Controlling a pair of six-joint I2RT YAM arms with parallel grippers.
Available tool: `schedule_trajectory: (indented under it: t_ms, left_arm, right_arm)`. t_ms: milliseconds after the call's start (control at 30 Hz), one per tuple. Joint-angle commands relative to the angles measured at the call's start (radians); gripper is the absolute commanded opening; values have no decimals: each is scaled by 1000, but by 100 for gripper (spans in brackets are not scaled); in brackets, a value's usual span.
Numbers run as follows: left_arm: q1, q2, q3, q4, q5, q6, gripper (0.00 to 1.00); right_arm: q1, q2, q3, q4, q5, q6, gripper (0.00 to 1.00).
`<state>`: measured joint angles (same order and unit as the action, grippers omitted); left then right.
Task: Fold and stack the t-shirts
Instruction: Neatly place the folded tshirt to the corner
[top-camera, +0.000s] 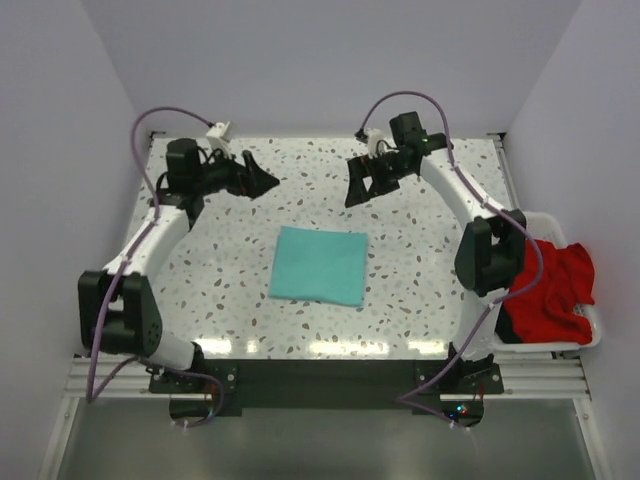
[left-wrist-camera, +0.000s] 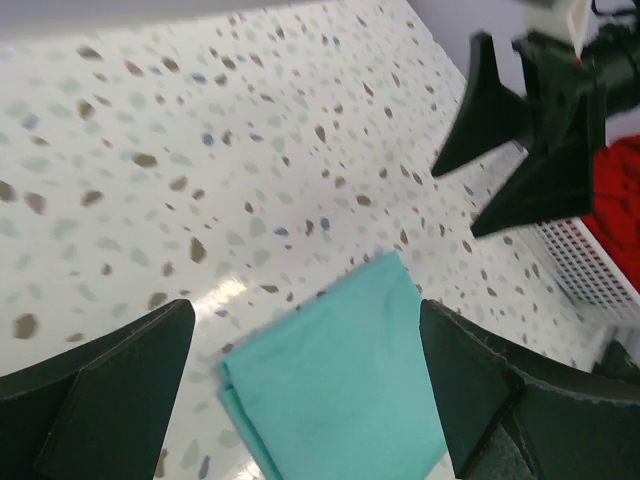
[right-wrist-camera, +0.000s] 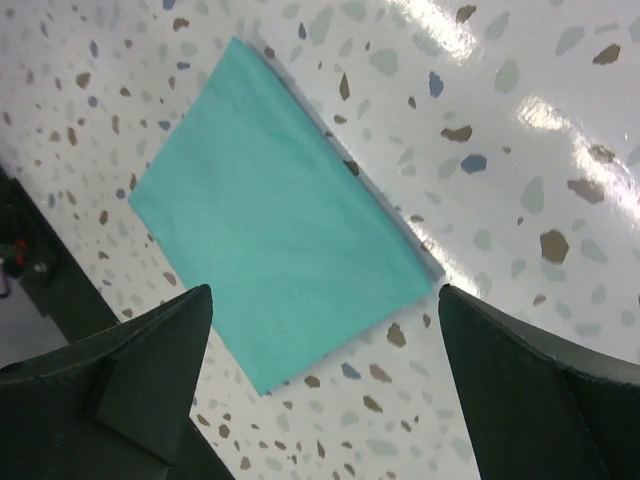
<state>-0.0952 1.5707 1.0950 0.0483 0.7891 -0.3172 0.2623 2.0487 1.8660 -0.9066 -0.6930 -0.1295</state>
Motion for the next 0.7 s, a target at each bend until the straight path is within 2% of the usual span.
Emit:
schedule_trajectory:
  t_ms: [0,100,267,467,667]
  left_arm:
    - [22,-179,25,-140,-257,104,100]
    - [23,-240,37,-247,-347,139,100]
    - [28,-281,31,-324,-413,149,100]
    - [38,-304,-4,-275,-416,98,100]
    - [51,-284,-4,-278,-387,102,100]
  right_arm:
    - [171,-201,-131,35,362,50,99]
    - [322,-248,-247,51,473,70,98]
    - [515,-199,-303,77,648,65,99]
    - [591,-41,-277,84,655,73,99]
    - [552,77,-229,2,578,-48,99]
